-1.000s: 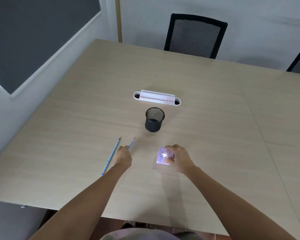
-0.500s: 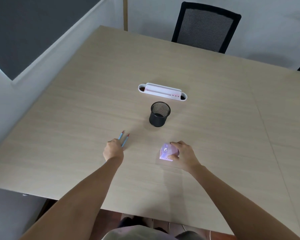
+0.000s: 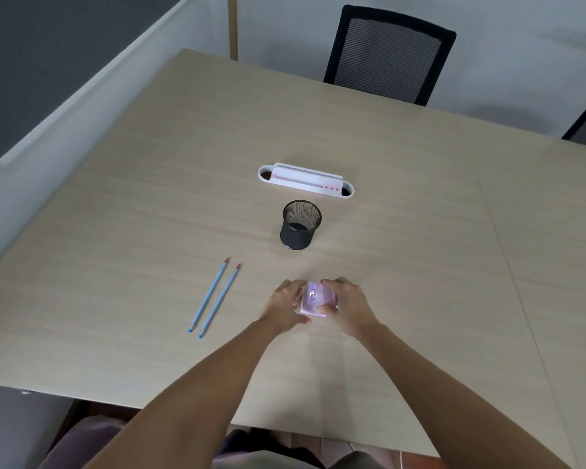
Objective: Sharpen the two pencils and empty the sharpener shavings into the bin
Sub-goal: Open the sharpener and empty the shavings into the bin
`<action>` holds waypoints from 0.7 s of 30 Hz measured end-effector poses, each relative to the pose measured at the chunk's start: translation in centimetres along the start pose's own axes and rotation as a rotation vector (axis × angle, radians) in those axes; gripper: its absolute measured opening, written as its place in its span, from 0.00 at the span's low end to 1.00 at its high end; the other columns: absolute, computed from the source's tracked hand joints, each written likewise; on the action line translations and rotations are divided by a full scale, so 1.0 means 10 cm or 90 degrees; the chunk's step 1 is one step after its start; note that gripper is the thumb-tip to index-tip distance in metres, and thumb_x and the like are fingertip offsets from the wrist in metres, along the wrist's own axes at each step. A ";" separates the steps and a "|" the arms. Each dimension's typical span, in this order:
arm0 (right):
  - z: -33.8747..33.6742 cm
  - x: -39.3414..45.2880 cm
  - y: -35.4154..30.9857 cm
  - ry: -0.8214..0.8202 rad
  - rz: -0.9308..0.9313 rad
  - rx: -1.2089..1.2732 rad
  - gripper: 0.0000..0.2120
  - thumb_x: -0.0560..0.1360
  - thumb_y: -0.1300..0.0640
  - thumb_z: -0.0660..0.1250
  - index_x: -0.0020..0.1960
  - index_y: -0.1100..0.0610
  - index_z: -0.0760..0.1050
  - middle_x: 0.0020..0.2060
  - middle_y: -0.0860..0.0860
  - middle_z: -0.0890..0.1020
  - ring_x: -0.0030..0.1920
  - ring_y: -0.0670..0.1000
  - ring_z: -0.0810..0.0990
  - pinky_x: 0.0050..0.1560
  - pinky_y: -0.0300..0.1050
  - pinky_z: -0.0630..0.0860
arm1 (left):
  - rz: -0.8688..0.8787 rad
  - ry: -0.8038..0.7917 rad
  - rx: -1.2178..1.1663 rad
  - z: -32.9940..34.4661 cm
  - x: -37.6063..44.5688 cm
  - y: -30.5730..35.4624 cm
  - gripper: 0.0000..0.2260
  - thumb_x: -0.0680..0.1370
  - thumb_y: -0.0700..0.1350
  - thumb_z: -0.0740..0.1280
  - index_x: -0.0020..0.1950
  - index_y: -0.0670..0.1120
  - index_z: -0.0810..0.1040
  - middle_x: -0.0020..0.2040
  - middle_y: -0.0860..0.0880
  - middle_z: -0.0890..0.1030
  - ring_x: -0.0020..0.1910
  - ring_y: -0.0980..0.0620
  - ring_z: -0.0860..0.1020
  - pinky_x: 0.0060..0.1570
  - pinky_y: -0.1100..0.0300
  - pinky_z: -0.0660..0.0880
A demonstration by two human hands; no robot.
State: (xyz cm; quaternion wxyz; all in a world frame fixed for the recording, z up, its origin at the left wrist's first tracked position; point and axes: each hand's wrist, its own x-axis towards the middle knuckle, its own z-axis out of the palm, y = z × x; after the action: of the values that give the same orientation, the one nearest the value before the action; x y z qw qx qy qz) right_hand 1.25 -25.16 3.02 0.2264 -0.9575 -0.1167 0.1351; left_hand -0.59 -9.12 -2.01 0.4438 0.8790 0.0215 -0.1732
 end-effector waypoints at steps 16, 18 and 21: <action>-0.08 -0.03 -0.06 -0.041 0.004 -0.021 0.18 0.67 0.60 0.70 0.56 0.61 0.75 0.50 0.59 0.78 0.46 0.61 0.78 0.47 0.50 0.77 | -0.003 0.082 -0.048 -0.16 -0.03 -0.21 0.22 0.62 0.34 0.77 0.54 0.42 0.78 0.49 0.43 0.80 0.46 0.46 0.77 0.46 0.56 0.76; -0.08 -0.03 -0.06 -0.045 0.005 -0.030 0.17 0.68 0.60 0.69 0.56 0.60 0.75 0.49 0.59 0.77 0.46 0.60 0.78 0.46 0.49 0.76 | -0.020 0.101 -0.065 -0.26 -0.13 -0.29 0.22 0.62 0.33 0.77 0.54 0.43 0.78 0.48 0.45 0.80 0.43 0.48 0.77 0.41 0.61 0.76; -0.06 -0.07 -0.05 -0.056 0.017 -0.018 0.18 0.70 0.60 0.67 0.59 0.60 0.73 0.51 0.58 0.76 0.48 0.60 0.77 0.48 0.48 0.76 | -0.037 0.146 -0.095 -0.46 -0.33 -0.41 0.23 0.63 0.34 0.77 0.55 0.45 0.77 0.47 0.49 0.78 0.40 0.52 0.76 0.34 0.72 0.71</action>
State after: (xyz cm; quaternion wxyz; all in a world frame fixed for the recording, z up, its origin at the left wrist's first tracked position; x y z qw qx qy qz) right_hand 0.70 -25.12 3.92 0.2059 -0.9551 -0.1156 0.1787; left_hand -3.13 -2.66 -1.60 0.4973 0.8566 0.1105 -0.0821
